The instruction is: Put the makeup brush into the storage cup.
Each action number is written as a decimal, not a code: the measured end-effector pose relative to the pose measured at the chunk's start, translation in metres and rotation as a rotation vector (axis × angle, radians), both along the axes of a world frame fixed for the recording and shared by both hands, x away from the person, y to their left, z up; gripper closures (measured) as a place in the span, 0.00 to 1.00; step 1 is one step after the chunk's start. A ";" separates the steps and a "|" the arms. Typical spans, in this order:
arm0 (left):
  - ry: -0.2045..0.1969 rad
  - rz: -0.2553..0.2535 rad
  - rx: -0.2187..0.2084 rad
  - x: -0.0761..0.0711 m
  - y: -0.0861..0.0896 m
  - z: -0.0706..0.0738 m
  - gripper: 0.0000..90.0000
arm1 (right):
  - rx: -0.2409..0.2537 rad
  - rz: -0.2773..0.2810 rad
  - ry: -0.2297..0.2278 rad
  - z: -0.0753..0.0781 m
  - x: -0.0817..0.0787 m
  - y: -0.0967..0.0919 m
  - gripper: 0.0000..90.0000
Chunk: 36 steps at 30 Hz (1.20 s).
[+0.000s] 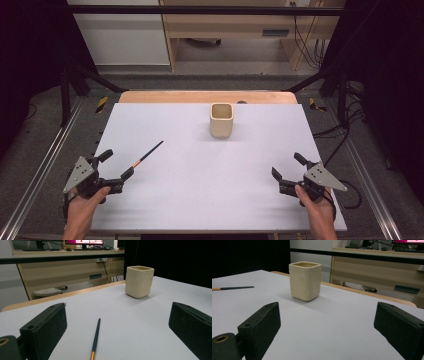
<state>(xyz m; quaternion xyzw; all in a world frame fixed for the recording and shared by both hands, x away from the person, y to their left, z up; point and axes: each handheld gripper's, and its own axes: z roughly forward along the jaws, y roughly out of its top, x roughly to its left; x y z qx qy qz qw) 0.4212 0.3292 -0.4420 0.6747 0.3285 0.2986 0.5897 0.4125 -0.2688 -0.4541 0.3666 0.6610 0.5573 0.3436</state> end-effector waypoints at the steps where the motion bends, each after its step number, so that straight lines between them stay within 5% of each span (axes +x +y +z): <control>1: 0.009 -0.007 0.007 -0.001 -0.001 0.000 0.01 | -0.002 -0.005 0.001 0.000 -0.001 -0.001 0.08; 18: 0.070 0.020 0.070 0.013 0.002 0.013 0.04 | -0.026 -0.043 -0.003 0.000 -0.007 -0.003 0.07; 36: 0.235 -0.052 0.354 0.052 -0.032 0.060 0.09 | -0.047 -0.035 -0.001 0.000 -0.009 0.002 0.06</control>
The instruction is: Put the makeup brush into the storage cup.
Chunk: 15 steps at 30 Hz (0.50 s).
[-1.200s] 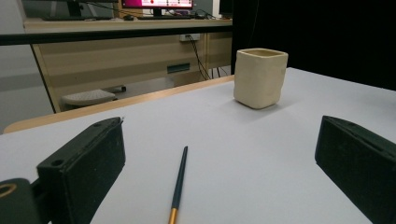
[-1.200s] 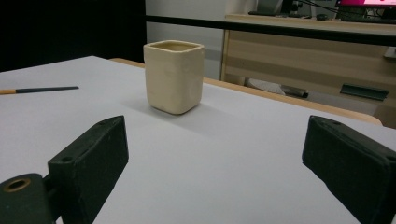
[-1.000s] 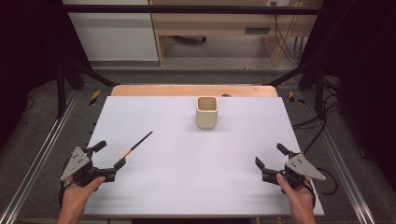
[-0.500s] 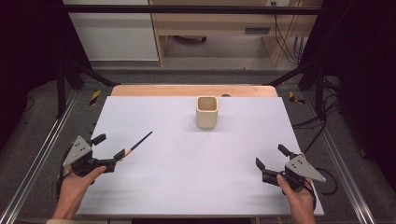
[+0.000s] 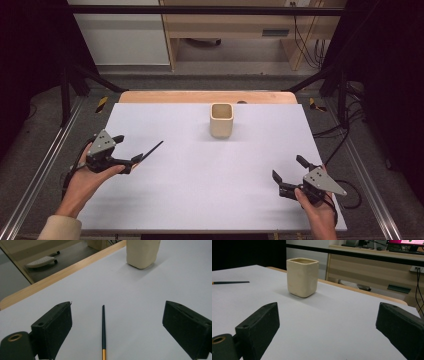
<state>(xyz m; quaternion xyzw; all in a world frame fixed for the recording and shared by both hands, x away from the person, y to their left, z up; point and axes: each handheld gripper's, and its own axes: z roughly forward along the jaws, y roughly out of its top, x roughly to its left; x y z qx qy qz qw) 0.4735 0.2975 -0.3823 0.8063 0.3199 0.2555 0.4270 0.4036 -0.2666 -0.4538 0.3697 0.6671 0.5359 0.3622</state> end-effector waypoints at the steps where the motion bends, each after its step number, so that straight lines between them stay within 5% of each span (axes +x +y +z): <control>1: 0.004 -0.002 0.014 0.002 -0.001 0.002 0.10 | -0.001 0.000 0.000 0.000 0.000 -0.001 0.06; 6: 0.079 -0.021 0.119 0.015 -0.009 0.013 0.12 | 0.000 -0.003 -0.001 0.000 -0.001 -0.001 0.06; 10: 0.113 -0.024 0.131 0.020 -0.013 0.015 0.11 | -0.004 -0.003 -0.001 0.000 -0.001 -0.001 0.06; 15: 0.173 -0.040 0.200 0.028 -0.022 0.017 0.11 | -0.004 -0.002 0.001 0.000 -0.001 0.000 0.06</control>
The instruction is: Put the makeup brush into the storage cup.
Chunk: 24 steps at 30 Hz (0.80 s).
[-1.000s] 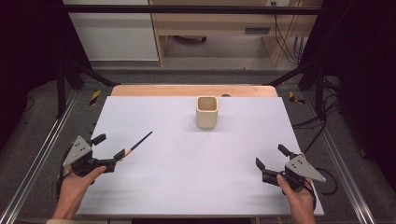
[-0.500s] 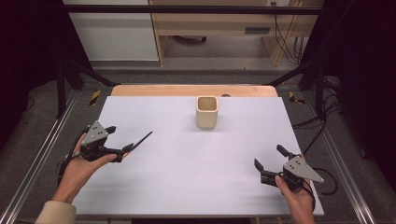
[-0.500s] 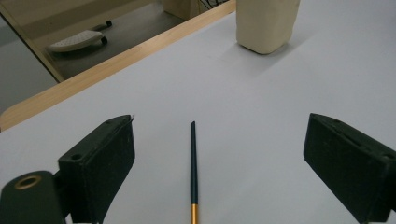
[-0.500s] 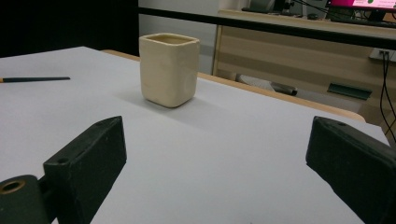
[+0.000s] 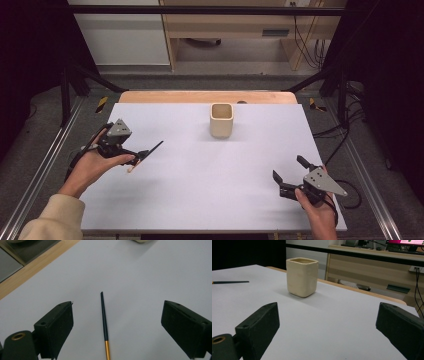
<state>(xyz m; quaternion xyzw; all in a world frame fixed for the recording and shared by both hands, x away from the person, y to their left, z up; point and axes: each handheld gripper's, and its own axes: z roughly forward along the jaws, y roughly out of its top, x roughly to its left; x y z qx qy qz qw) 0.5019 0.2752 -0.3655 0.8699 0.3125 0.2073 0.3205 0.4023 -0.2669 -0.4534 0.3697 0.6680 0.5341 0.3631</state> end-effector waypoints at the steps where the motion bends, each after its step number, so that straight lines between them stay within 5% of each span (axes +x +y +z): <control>1: 0.000 -0.003 0.028 0.003 -0.004 0.000 0.11 | -0.001 0.001 -0.001 0.000 0.000 0.000 0.06; 16: 0.059 0.021 0.043 0.020 -0.017 -0.005 0.09 | -0.021 0.012 -0.007 0.001 -0.002 0.003 0.06; 24: 0.093 0.038 0.091 0.026 -0.017 -0.012 0.11 | -0.039 0.018 0.001 -0.001 -0.001 0.004 0.06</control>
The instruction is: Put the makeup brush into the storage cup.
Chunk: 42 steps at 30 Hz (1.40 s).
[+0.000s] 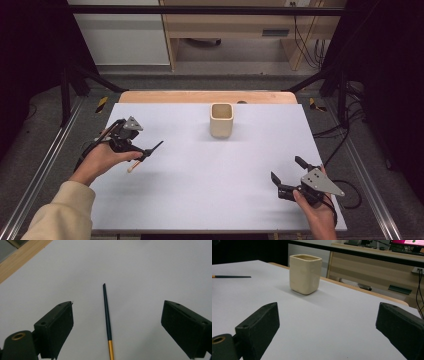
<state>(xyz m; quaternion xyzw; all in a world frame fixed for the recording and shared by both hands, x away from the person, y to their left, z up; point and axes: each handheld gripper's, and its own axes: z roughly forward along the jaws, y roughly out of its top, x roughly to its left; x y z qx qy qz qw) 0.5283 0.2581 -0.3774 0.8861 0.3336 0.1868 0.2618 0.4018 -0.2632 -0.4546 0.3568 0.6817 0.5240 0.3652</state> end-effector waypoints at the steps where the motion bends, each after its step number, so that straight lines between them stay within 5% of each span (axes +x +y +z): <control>1: 0.002 0.005 0.002 0.001 0.000 -0.001 0.11 | -0.003 0.002 -0.001 0.000 0.000 0.000 0.06; 14: 0.083 0.025 0.063 0.011 0.006 -0.016 0.20 | -0.002 0.000 -0.003 0.000 -0.001 0.000 0.06; 25: 0.099 0.045 0.078 0.015 0.008 -0.029 0.27 | -0.009 0.003 -0.004 0.000 -0.001 0.000 0.06; 42: 0.197 0.053 0.171 0.018 0.005 -0.043 0.35 | -0.012 0.004 0.003 0.000 -0.001 0.000 0.06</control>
